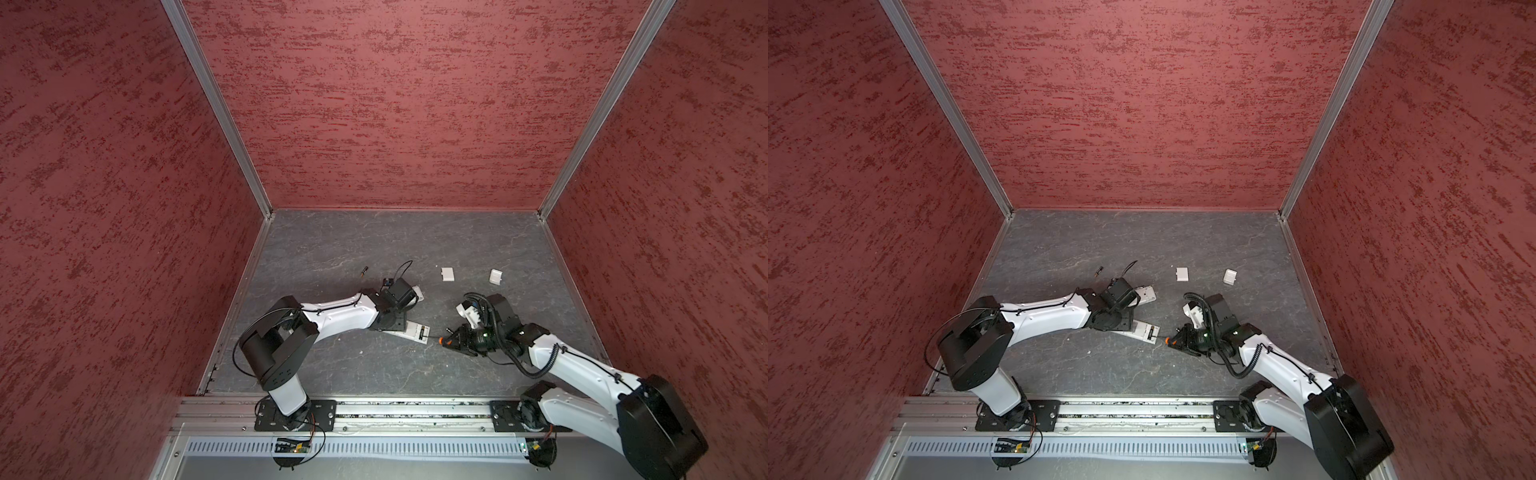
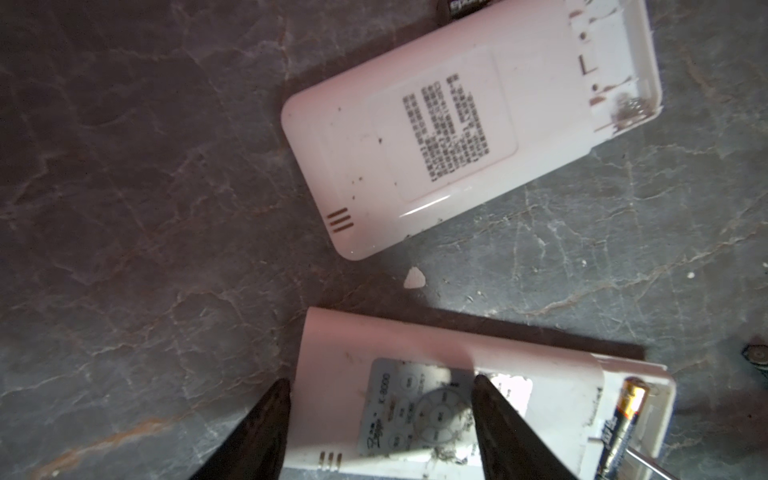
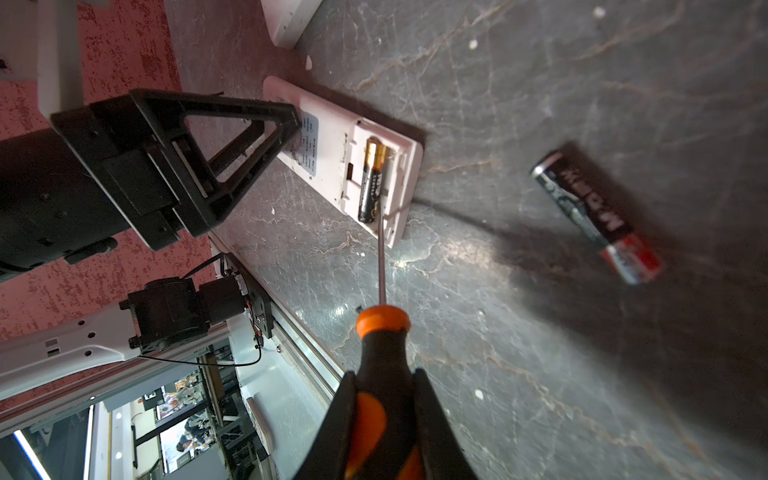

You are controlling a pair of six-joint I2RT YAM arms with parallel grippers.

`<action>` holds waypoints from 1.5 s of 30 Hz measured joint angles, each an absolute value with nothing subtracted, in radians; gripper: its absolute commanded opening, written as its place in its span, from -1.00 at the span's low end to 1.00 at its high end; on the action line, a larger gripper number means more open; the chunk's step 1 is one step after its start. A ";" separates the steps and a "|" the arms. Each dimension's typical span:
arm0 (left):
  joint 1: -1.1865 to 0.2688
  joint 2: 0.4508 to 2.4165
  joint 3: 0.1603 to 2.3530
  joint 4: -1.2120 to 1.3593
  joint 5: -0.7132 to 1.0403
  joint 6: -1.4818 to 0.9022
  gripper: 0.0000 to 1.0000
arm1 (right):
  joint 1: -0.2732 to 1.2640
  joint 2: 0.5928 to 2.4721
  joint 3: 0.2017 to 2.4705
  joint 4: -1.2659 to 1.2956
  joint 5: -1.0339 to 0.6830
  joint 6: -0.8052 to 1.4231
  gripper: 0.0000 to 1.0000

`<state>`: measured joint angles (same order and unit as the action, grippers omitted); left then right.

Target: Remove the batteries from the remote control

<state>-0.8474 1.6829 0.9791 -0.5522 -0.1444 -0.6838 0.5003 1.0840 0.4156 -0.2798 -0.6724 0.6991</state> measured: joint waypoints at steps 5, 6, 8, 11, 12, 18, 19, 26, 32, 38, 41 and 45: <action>-0.850 1.683 0.979 -0.552 -0.149 -0.691 0.36 | 0.506 1.103 0.416 -0.261 -0.686 0.699 -1.00; -0.851 1.683 0.979 -0.553 -0.151 -0.692 0.36 | 0.506 1.104 0.416 -0.259 -0.688 0.699 -1.00; -0.852 1.683 0.979 -0.552 -0.154 -0.694 0.36 | 0.506 1.104 0.416 -0.259 -0.688 0.699 -1.00; -0.853 1.683 0.979 -0.553 -0.156 -0.699 0.36 | 0.506 1.103 0.416 -0.259 -0.688 0.699 -1.00; -0.853 1.683 0.979 -0.553 -0.157 -0.699 0.36 | 0.506 1.103 0.416 -0.259 -0.688 0.699 -1.00; -0.854 1.683 0.979 -0.553 -0.159 -0.702 0.36 | 0.506 1.100 0.416 -0.260 -0.686 0.701 -1.00; -0.855 1.683 0.979 -0.553 -0.160 -0.702 0.36 | 0.507 1.098 0.416 -0.260 -0.684 0.702 -1.00; -0.861 1.683 0.978 -0.553 -0.172 -0.710 0.35 | 0.510 1.071 0.416 -0.266 -0.676 0.727 -1.00; -0.870 1.684 0.978 -0.553 -0.193 -0.721 0.34 | 0.510 1.056 0.417 -0.269 -0.670 0.741 -1.00; -0.876 1.684 0.976 -0.552 -0.204 -0.728 0.33 | 0.510 1.052 0.418 -0.273 -0.661 0.741 -1.00; -0.876 1.684 0.976 -0.552 -0.206 -0.728 0.32 | 0.510 1.052 0.420 -0.273 -0.656 0.741 -1.00; -0.876 1.684 0.976 -0.551 -0.207 -0.729 0.32 | 0.510 1.052 0.437 -0.274 -0.641 0.741 -1.00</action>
<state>-0.8764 1.6840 0.9760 -0.5514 -0.2073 -0.7288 0.5098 1.0515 0.4374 -0.2737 -0.6407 0.7410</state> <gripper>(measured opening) 0.661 0.212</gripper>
